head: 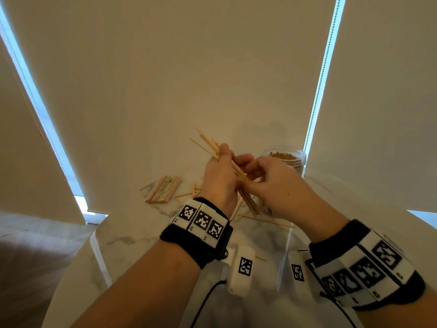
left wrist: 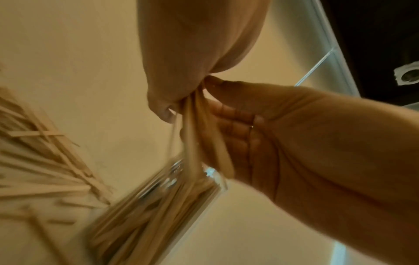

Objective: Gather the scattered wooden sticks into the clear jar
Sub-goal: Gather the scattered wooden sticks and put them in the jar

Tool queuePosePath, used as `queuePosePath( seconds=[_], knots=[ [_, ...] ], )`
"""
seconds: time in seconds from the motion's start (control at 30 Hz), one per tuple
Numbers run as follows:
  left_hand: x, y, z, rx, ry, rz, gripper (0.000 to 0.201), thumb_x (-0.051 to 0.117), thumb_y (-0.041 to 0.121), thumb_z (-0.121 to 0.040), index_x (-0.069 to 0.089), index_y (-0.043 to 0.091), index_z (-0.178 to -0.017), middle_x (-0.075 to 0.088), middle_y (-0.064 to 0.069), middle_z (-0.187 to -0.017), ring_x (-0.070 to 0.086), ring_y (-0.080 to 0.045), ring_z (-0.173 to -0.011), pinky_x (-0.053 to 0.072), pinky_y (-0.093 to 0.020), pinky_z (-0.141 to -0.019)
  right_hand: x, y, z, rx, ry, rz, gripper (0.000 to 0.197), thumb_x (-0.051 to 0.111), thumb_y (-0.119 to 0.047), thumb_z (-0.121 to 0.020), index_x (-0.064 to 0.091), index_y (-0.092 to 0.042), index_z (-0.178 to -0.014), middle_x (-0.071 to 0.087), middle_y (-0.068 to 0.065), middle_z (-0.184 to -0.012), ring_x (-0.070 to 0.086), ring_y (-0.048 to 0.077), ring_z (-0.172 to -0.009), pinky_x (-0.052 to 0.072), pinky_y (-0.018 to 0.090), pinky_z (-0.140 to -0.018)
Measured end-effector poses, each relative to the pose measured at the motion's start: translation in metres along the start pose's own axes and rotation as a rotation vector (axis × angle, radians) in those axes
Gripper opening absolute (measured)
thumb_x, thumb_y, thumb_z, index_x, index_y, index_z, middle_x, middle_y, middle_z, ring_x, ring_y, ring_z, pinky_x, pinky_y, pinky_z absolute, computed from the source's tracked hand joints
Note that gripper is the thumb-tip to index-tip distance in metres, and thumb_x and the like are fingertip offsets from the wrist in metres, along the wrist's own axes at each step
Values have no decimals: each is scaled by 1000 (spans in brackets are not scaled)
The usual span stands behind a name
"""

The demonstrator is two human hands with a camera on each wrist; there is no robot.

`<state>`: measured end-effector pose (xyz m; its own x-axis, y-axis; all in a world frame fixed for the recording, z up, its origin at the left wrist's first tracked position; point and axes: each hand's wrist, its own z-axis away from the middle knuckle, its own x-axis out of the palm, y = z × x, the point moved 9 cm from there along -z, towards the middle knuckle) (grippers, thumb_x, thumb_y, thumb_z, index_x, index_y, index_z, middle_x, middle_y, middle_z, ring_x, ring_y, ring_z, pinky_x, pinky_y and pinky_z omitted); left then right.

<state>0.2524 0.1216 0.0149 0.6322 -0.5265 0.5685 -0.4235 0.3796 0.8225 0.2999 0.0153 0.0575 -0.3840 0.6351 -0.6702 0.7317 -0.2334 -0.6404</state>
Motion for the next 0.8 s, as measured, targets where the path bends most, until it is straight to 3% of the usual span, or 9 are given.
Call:
queuePosePath(
  seconds=[0.07,0.17,0.3,0.4,0.47,0.53,0.6,0.7,0.8],
  knots=[
    [8,7,-4,20,-19,101,30,45,41,-108,50,11,-105,50,0,-61,59,-17,-56,60,-39,-71,8,7,1,73,-112,20,24,61,-51,-91,60,-28,-96,69,-7,-82,67,6,-70,57,27,-67],
    [19,6,-8,47,-71,106,29,50,43,-105,50,15,-102,35,4,-59,38,-11,-49,54,-35,-67,20,12,4,137,-215,-172,19,53,-37,-99,59,-18,-99,69,0,-84,62,11,-60,55,29,-62],
    [22,-10,-15,-17,-150,-2,30,49,41,-106,46,15,-92,48,0,-65,54,-17,-61,53,-37,-67,10,25,0,128,-107,-17,30,54,-44,-96,47,-24,-116,63,-11,-86,60,1,-66,42,15,-52],
    [26,-25,-14,-85,-201,-101,34,52,41,-105,55,11,-89,65,-12,-88,63,-24,-81,56,-46,-89,13,29,-4,70,-109,69,39,44,-52,-99,49,-25,-127,65,-9,-92,63,3,-73,48,20,-62],
    [28,-33,-11,-123,-206,-147,36,54,41,-105,60,11,-86,70,-20,-106,64,-26,-93,50,-49,-105,20,32,-4,60,-146,105,36,37,-45,-103,50,-17,-122,65,-4,-85,63,8,-69,51,25,-63],
    [30,-31,-8,-140,-207,-159,32,55,39,-104,62,13,-87,71,-19,-111,65,-25,-97,48,-51,-110,21,31,-3,49,-140,117,35,32,-43,-105,51,-16,-116,63,-2,-82,61,8,-67,51,26,-63],
    [35,-21,-6,-126,-253,-159,29,58,35,-103,63,9,-93,71,-13,-102,65,-24,-96,51,-49,-106,15,23,-3,6,-102,133,36,29,-46,-105,52,-19,-108,61,-5,-78,59,6,-63,48,24,-61],
    [36,7,-6,-37,-300,-100,25,67,24,-98,60,4,-111,71,-7,-92,69,-19,-85,59,-36,-82,7,13,-4,-76,-112,191,36,28,-49,-104,52,-23,-100,60,-5,-71,59,8,-60,49,26,-60],
    [24,45,-9,102,-225,104,27,73,25,-93,56,10,-108,65,-2,-90,65,-13,-72,59,-33,-74,7,9,0,-96,-206,218,34,29,-52,-103,48,-28,-89,58,-6,-72,57,8,-62,48,28,-63]
  ],
)
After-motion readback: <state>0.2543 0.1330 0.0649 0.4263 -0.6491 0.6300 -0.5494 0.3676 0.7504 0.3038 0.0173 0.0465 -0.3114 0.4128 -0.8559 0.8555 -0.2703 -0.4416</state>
